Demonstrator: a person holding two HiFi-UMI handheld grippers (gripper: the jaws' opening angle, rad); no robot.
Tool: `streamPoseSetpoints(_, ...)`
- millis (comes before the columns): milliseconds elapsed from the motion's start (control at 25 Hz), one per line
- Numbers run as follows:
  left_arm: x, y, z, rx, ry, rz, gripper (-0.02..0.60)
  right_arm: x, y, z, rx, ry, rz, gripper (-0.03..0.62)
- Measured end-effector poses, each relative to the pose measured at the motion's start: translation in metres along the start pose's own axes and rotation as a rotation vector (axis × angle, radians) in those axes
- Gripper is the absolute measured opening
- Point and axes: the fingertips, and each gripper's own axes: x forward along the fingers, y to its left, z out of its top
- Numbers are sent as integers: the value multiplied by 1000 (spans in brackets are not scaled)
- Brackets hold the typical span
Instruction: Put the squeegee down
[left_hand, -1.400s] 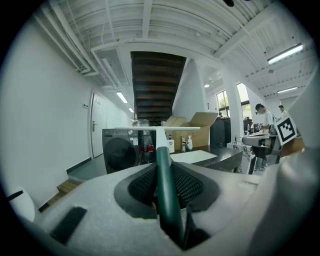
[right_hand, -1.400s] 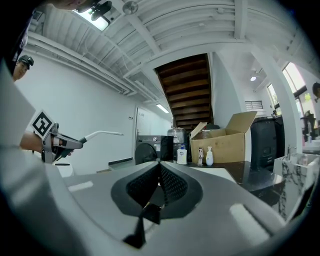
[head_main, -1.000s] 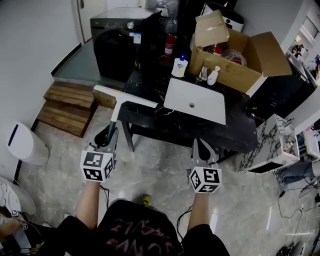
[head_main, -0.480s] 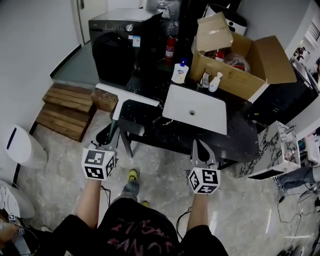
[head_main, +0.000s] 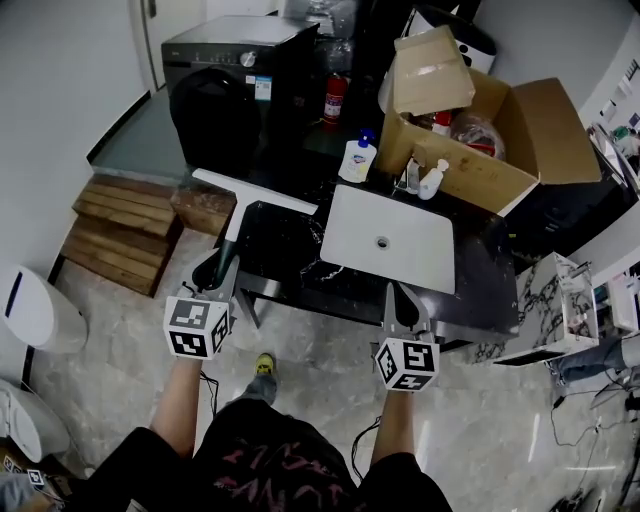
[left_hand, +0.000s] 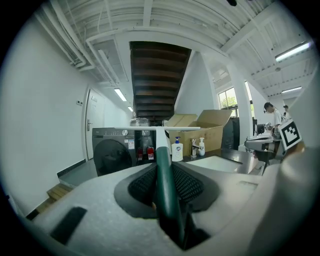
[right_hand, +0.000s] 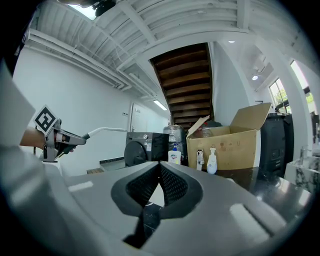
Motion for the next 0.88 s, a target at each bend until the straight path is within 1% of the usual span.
streamPoseSetpoints(320, 70, 31, 17, -2, 0, -37, 101, 62, -10, 9, 1, 14, -34, 11)
streamPoseSetpoints(560, 113, 56, 21, -5, 11, -61, 101, 109, -13, 18, -5, -4, -59, 11)
streamPoseSetpoints(720, 139, 70, 26, -1, 10, -81, 101, 134, -16, 20, 3, -6, -81, 11)
streamPoseSetpoints(880, 156, 79, 27, -9, 12, -99, 101, 147, -14, 23, -3, -8, -90, 11)
